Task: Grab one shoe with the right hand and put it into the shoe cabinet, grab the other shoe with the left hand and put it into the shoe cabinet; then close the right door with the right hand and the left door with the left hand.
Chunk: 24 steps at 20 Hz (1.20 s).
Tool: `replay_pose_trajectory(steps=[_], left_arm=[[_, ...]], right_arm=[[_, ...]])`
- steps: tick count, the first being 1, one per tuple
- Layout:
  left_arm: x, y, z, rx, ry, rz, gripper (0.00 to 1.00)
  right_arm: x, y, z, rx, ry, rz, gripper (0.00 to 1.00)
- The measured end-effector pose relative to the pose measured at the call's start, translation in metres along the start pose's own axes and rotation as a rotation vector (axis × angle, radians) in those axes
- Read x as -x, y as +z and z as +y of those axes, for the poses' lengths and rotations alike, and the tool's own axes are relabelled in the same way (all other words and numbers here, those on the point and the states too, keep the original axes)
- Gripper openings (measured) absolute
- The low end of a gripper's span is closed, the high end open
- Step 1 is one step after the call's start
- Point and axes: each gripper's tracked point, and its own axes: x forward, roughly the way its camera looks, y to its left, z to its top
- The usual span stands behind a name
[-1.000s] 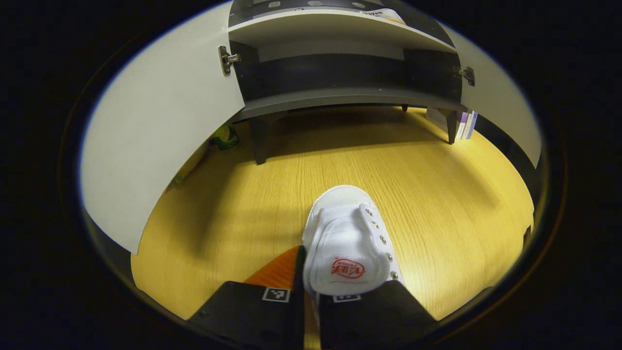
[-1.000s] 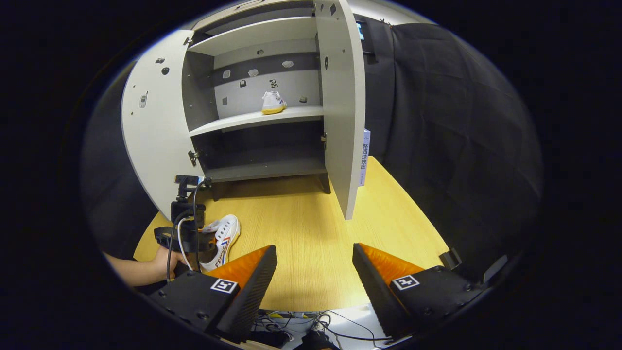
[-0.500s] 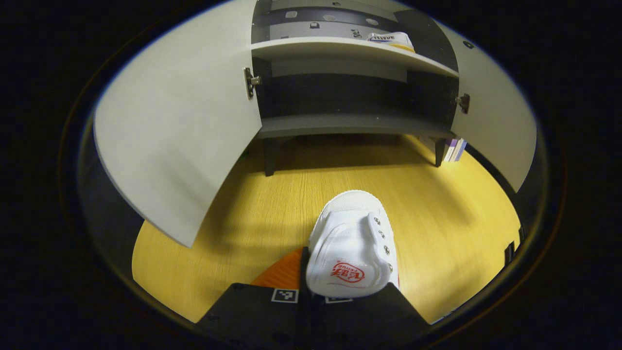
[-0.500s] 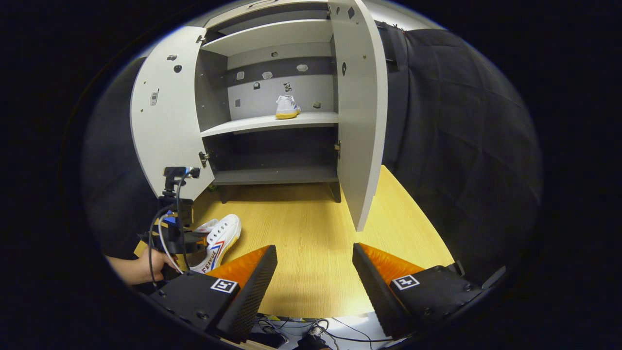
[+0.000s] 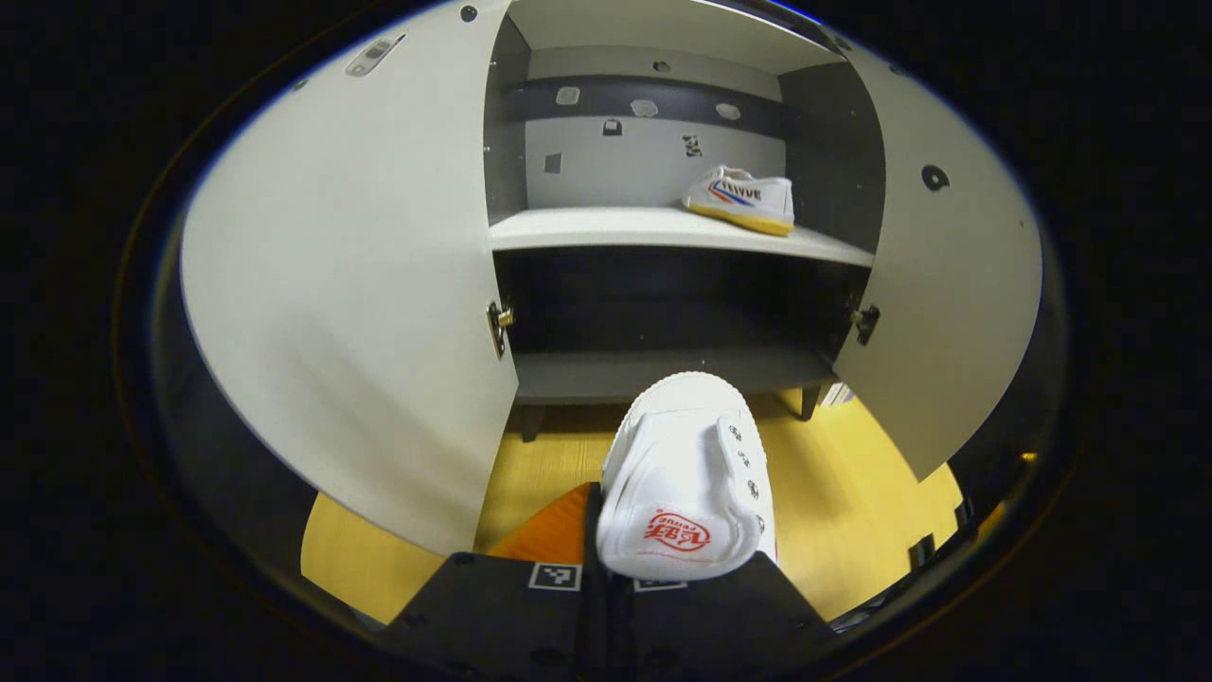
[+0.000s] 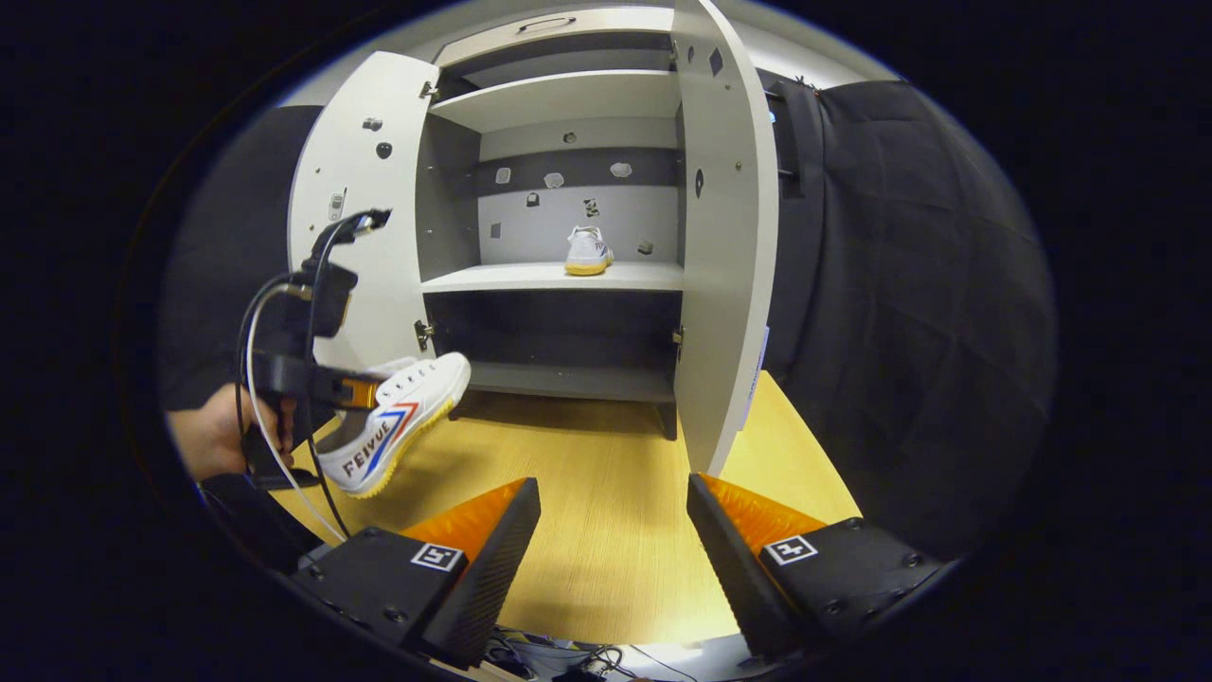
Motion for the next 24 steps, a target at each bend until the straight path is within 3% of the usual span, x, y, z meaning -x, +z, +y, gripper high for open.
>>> replay_pose_trajectory(steps=[5, 12, 16, 24], left_arm=[[0.003, 0.083, 0.006, -0.034, 0.030, -0.082, 0.05], [-0.026, 0.197, 0.016, -0.015, 0.056, -0.145, 0.05], [-0.067, 0.252, 0.019, 0.000, 0.059, -0.136, 0.05], [-0.172, 0.318, 0.024, -0.057, 0.106, -0.061, 0.05]], right_arm=[[-0.004, 0.010, 0.001, 0.009, 0.042, -0.042, 0.99], [-0.005, 0.025, -0.023, -0.007, 0.044, -0.102, 0.99], [-0.004, 0.024, -0.035, -0.021, 0.033, -0.113, 0.99], [-0.009, 0.020, -0.067, -0.066, -0.027, -0.090, 0.99]])
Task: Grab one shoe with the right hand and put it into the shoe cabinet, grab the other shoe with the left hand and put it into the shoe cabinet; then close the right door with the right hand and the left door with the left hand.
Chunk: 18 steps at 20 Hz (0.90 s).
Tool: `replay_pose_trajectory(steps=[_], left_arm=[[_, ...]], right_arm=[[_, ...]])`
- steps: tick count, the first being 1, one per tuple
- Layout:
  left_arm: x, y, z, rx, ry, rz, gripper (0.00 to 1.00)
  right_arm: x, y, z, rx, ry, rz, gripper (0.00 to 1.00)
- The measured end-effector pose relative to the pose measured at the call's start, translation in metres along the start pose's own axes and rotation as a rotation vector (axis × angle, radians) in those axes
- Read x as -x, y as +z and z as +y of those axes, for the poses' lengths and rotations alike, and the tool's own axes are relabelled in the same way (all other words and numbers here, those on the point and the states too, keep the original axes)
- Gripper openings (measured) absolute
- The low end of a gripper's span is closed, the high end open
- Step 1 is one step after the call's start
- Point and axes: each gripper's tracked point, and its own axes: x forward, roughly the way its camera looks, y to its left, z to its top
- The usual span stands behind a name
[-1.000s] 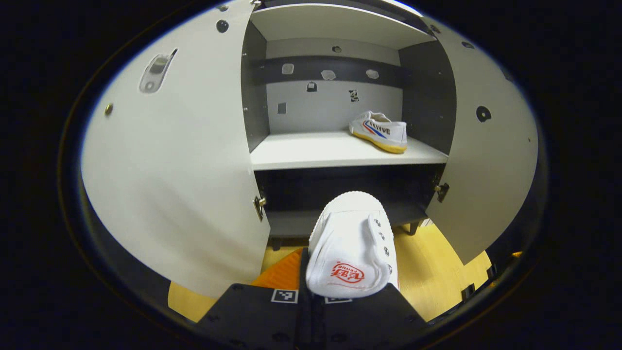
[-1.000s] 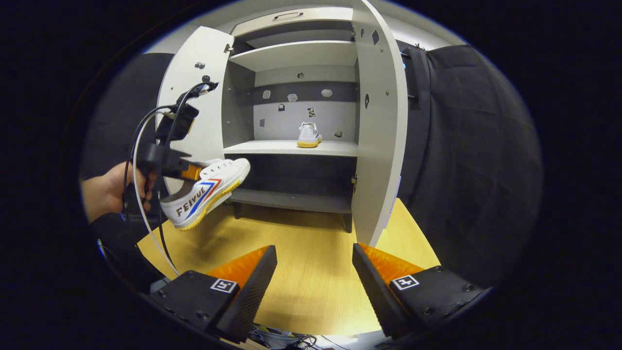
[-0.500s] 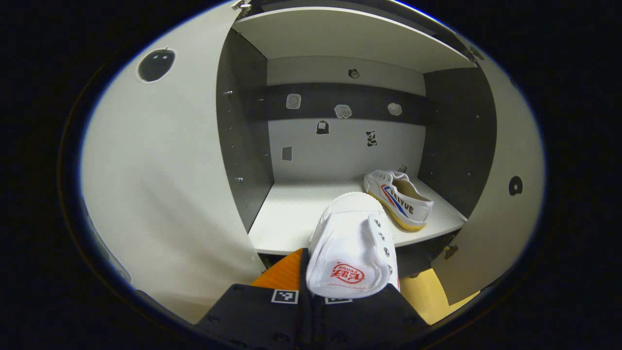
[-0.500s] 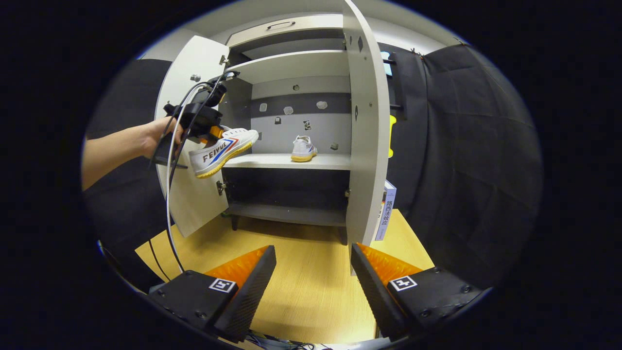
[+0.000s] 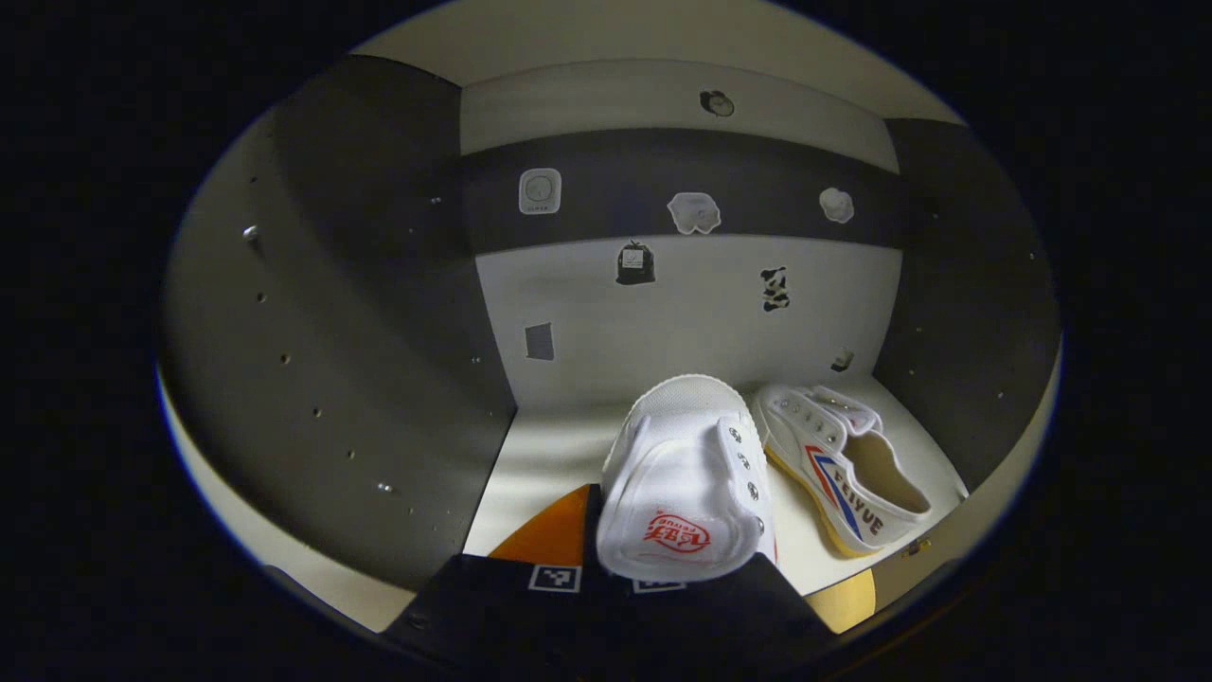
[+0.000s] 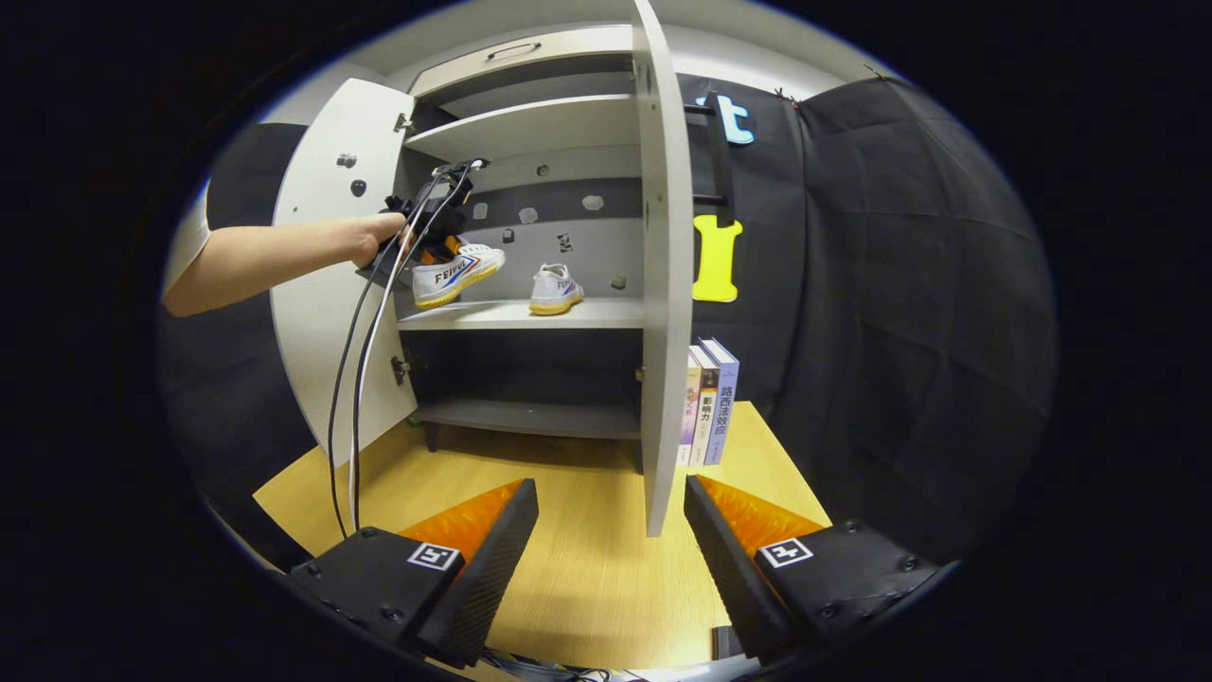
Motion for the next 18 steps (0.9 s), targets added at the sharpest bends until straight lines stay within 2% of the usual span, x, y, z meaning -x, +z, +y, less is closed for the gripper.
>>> replay_pose_trajectory(steps=[7, 10, 13, 16, 17, 18], left_arm=[[-0.067, -0.004, -0.006, -0.038, 0.031, 0.139, 0.05], [-0.078, -0.014, -0.007, -0.078, 0.061, 0.187, 0.05], [-0.080, -0.027, -0.011, -0.051, 0.049, 0.229, 0.07], [-0.065, -0.019, -0.017, -0.029, 0.010, 0.180, 0.23], [-0.054, -0.017, -0.014, -0.031, 0.018, 0.165, 0.22], [-0.043, -0.015, -0.017, -0.026, 0.006, 0.140, 0.43]], right_arm=[[-0.001, 0.000, -0.012, 0.028, -0.039, 0.002, 0.99], [-0.006, 0.003, -0.016, 0.015, -0.047, -0.009, 0.99], [-0.009, 0.005, -0.012, 0.017, -0.038, -0.015, 0.99], [-0.010, 0.010, -0.006, 0.027, -0.025, -0.030, 0.99], [-0.009, 0.012, -0.004, 0.028, -0.022, -0.034, 0.98], [-0.009, 0.015, -0.003, 0.026, -0.019, -0.042, 0.98]])
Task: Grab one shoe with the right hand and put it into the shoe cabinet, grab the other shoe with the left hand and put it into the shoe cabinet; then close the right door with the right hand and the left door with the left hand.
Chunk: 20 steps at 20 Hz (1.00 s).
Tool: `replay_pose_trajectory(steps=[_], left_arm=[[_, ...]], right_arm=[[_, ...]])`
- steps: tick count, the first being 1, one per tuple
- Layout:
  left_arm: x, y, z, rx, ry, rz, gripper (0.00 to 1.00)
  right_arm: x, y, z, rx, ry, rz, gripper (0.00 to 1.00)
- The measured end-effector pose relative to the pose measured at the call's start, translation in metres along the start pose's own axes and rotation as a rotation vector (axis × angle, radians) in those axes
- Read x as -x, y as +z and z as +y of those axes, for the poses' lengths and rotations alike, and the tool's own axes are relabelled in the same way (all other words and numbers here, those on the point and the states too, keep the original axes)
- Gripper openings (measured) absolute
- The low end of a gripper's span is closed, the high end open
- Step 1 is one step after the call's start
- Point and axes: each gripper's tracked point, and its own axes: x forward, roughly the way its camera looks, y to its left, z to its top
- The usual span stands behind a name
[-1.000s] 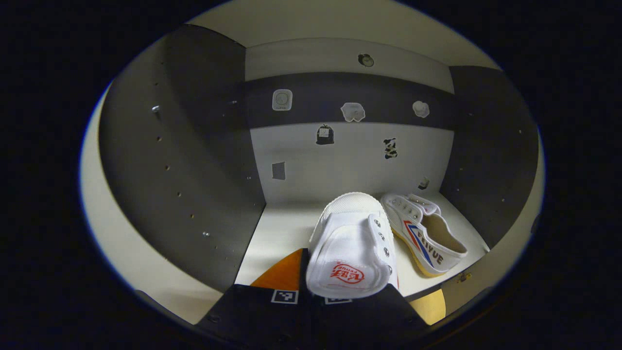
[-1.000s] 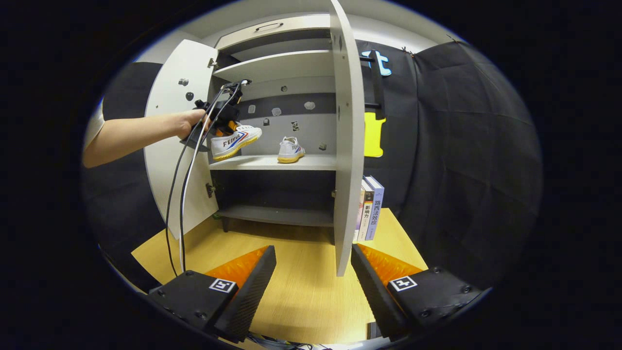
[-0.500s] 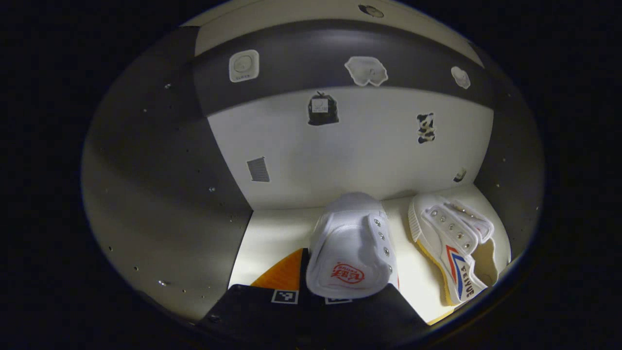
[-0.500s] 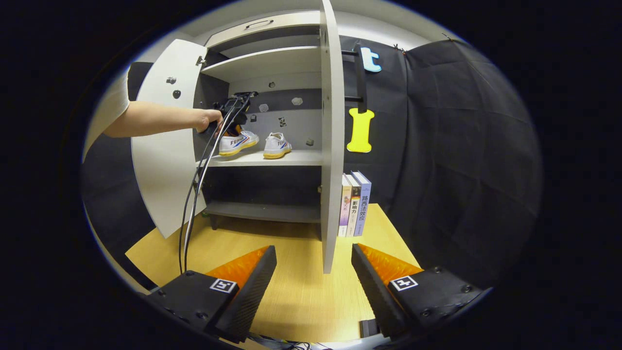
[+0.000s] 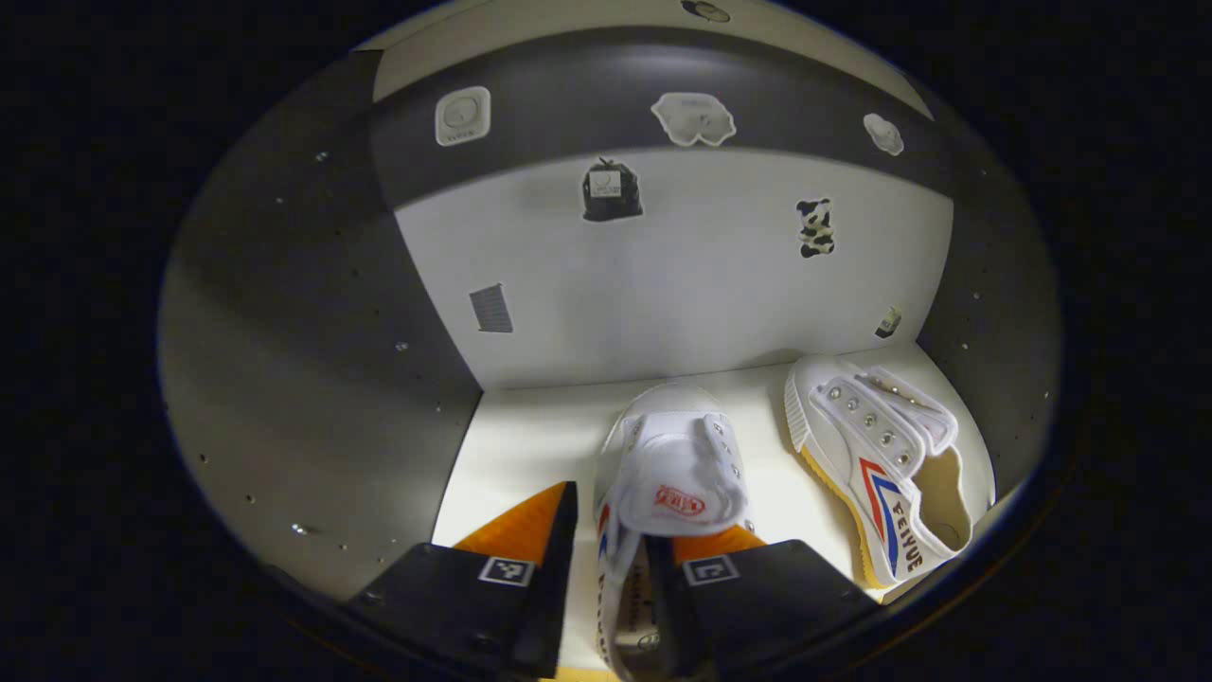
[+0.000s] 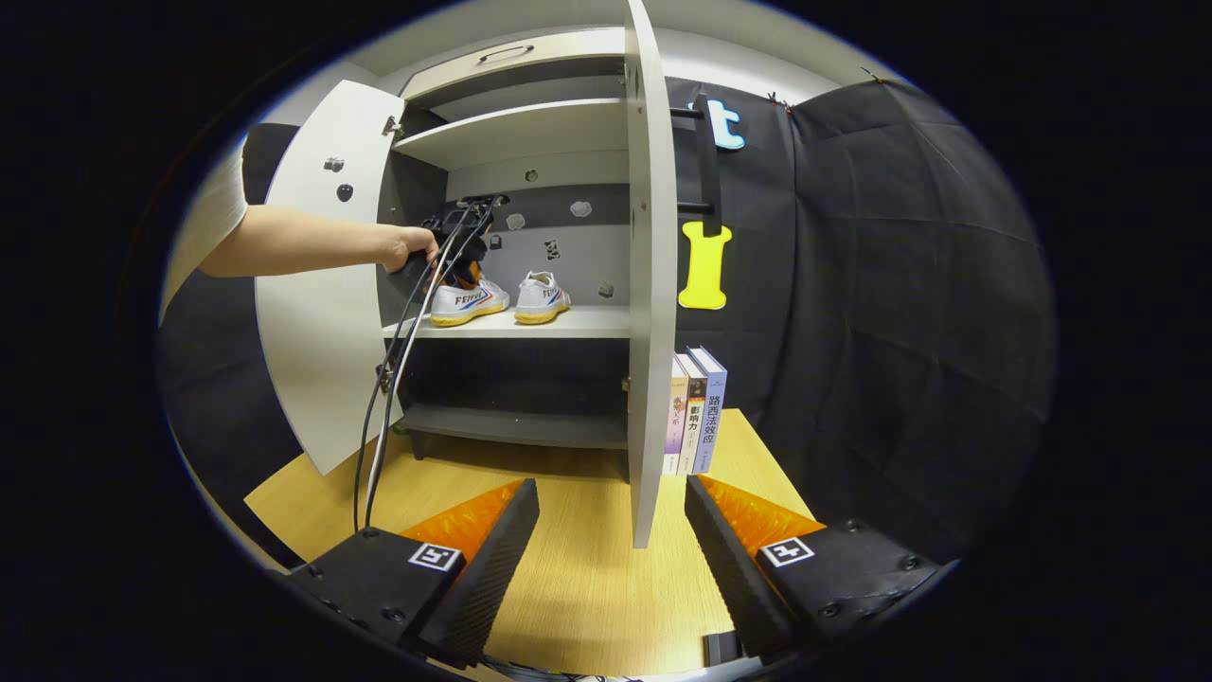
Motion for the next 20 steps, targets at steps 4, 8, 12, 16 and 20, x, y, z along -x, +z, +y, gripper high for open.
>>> replay_pose_trajectory(steps=[4, 8, 12, 16, 20], left_arm=[[0.061, -0.011, -0.012, 0.001, -0.067, -0.125, 0.81], [0.144, -0.037, -0.027, 0.036, -0.127, -0.292, 0.97], [0.219, -0.072, -0.019, 0.038, -0.139, -0.410, 0.97], [0.276, -0.112, -0.001, 0.047, -0.159, -0.477, 0.97], [0.309, -0.155, 0.011, 0.037, -0.138, -0.535, 0.98]], right_arm=[[0.005, 0.015, 0.006, 0.001, 0.009, -0.035, 0.99], [0.013, 0.041, 0.004, 0.005, -0.019, -0.093, 0.99], [0.026, 0.062, -0.001, -0.023, -0.059, -0.127, 0.98], [0.037, 0.089, -0.011, -0.038, -0.105, -0.173, 0.98], [0.044, 0.135, -0.049, -0.042, -0.191, -0.229, 0.98]])
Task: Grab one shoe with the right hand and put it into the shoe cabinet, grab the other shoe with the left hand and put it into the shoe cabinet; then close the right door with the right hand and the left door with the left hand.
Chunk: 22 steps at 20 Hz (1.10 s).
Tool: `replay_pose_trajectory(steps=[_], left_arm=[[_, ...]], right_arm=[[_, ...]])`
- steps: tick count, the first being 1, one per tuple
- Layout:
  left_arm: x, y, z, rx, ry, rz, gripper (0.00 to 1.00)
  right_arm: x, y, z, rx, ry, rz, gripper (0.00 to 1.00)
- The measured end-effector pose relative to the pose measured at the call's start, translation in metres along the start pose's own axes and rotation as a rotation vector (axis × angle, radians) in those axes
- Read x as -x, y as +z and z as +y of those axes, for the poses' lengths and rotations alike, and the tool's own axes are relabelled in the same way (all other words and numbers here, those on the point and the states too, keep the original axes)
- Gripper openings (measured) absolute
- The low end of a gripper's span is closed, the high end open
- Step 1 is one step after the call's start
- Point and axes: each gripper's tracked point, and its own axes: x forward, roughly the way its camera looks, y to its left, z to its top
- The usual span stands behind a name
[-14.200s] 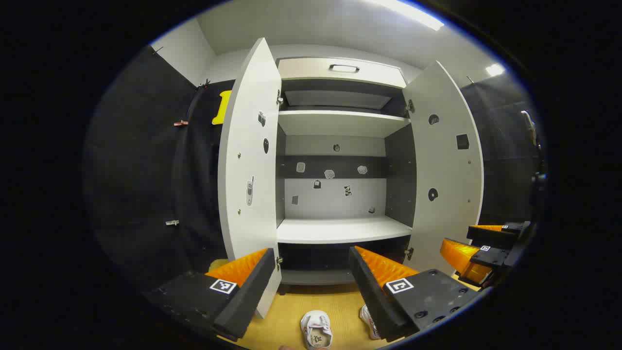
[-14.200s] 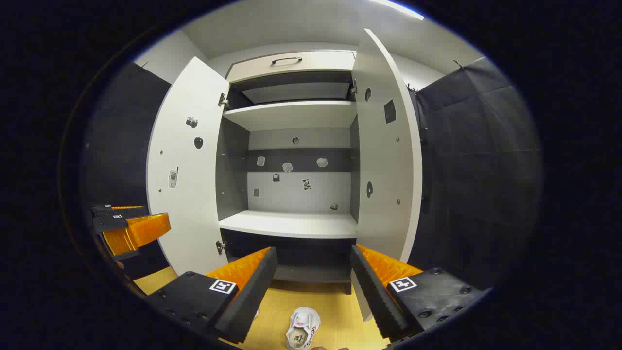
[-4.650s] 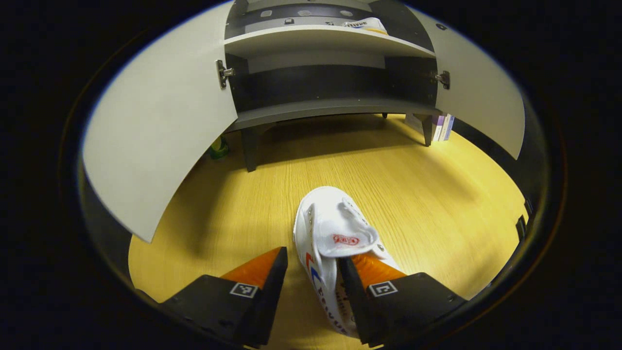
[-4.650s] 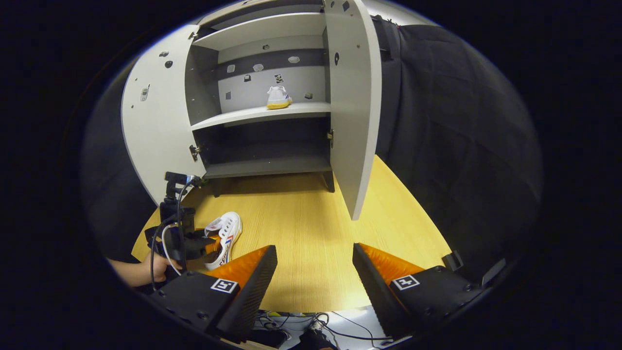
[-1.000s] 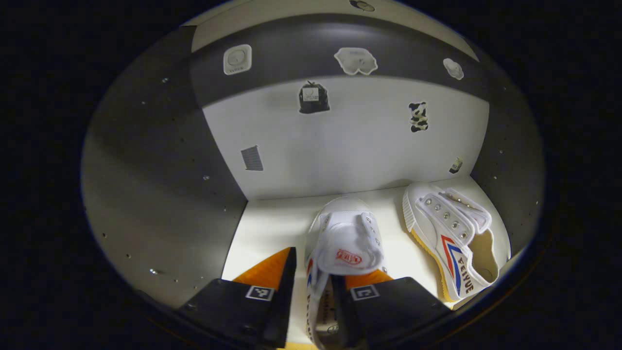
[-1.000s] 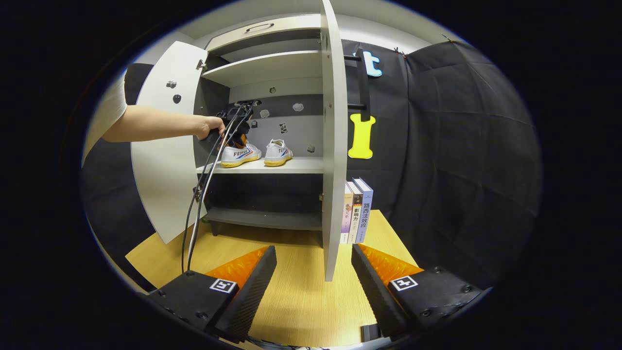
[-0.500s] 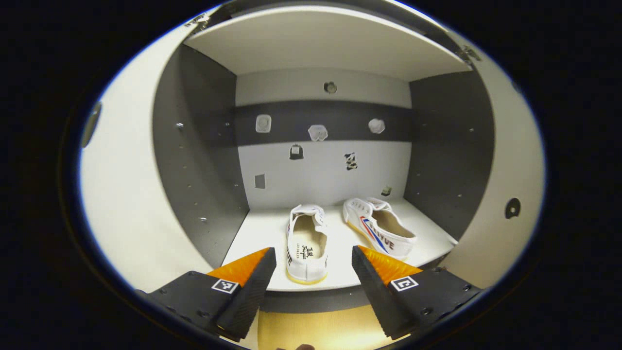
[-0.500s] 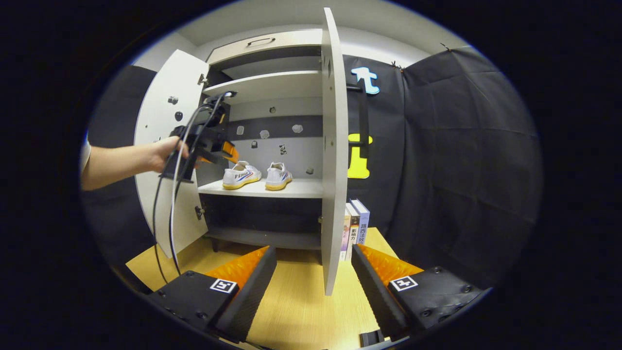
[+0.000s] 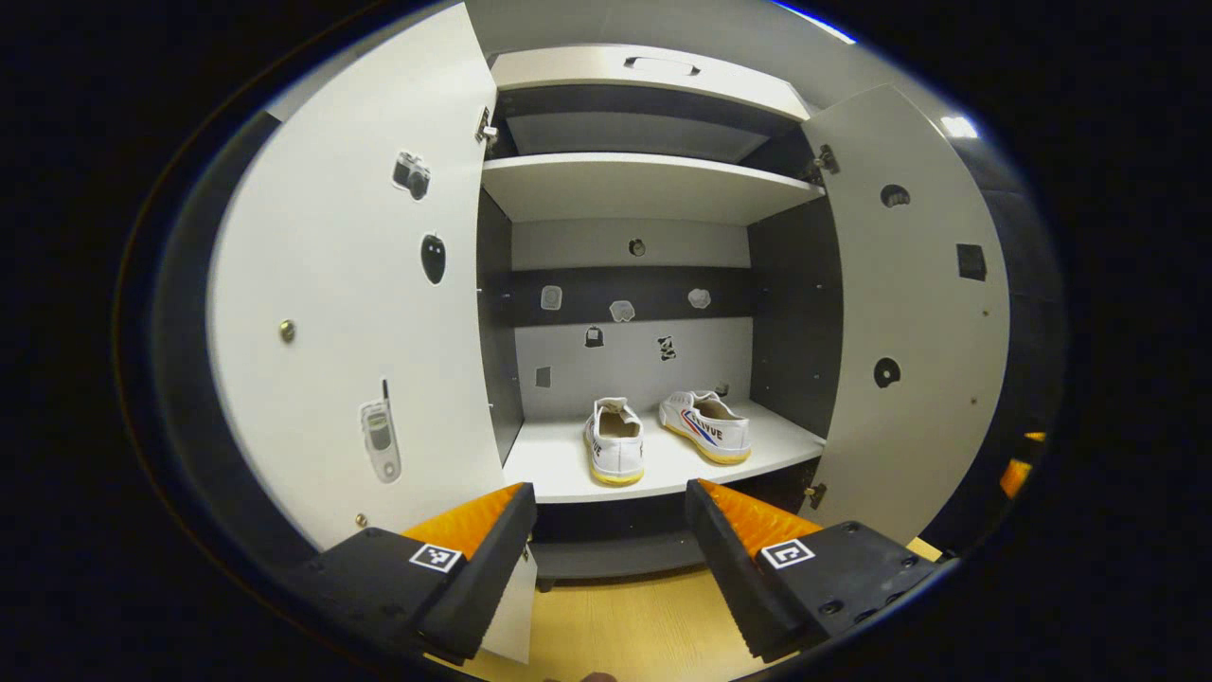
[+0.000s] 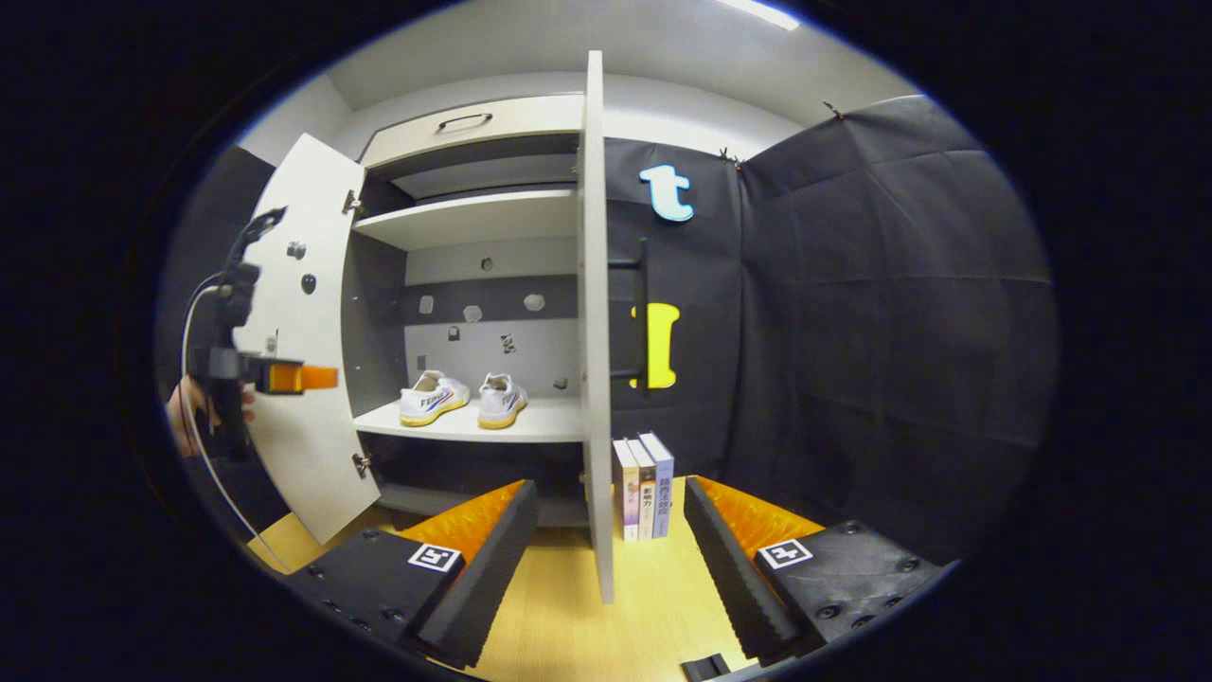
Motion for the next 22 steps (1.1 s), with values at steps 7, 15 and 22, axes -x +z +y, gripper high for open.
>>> replay_pose_trajectory(steps=[7, 15, 22], left_arm=[[0.044, -0.077, -0.020, 0.078, -0.040, 0.084, 0.98], [0.067, -0.070, -0.008, 0.048, -0.050, 0.019, 0.98], [0.083, -0.078, 0.000, 0.028, -0.011, 0.014, 0.98]], right_arm=[[-0.035, 0.064, -0.062, -0.013, -0.121, -0.089, 0.98], [-0.093, 0.089, -0.097, 0.071, -0.115, -0.072, 0.98], [-0.142, 0.083, -0.073, 0.126, 0.049, -0.002, 0.98]])
